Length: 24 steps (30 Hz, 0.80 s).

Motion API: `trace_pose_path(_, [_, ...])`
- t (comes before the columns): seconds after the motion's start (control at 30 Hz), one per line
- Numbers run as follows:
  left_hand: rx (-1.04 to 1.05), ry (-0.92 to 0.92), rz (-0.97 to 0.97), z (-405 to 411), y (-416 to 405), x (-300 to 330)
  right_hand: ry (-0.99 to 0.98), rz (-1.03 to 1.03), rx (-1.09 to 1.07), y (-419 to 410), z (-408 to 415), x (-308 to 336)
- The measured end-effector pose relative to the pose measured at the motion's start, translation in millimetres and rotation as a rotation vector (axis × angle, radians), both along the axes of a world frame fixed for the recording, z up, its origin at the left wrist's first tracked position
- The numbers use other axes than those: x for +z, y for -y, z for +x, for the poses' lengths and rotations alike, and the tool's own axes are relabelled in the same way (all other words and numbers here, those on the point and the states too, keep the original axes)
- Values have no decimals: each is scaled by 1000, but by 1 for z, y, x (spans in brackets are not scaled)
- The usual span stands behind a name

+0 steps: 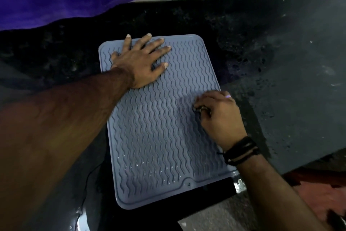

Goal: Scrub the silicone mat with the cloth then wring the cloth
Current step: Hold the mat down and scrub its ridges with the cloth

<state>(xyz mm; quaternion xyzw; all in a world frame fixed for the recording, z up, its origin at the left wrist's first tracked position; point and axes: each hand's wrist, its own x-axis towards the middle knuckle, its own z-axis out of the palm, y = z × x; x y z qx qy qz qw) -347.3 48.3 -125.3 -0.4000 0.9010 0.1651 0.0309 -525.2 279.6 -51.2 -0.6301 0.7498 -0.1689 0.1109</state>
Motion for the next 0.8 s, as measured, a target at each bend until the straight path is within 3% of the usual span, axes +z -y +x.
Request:
trace_pose_path(0.2, [12,10,-10,0,-1,0,13,-105,-88,26,-9,3])
trace_pose_path(0.33, [7,14,-1,0,-2,2,-73,-4,-7,49,-13,-6])
trace_pose_path(0.6, [0,7,-12,0,-2,3,2,-24,-63,-8,-8,1])
trace_pose_path(0.8, [-16,4,-22,1,-1,1,-45,-61,-106,46,-24,-3])
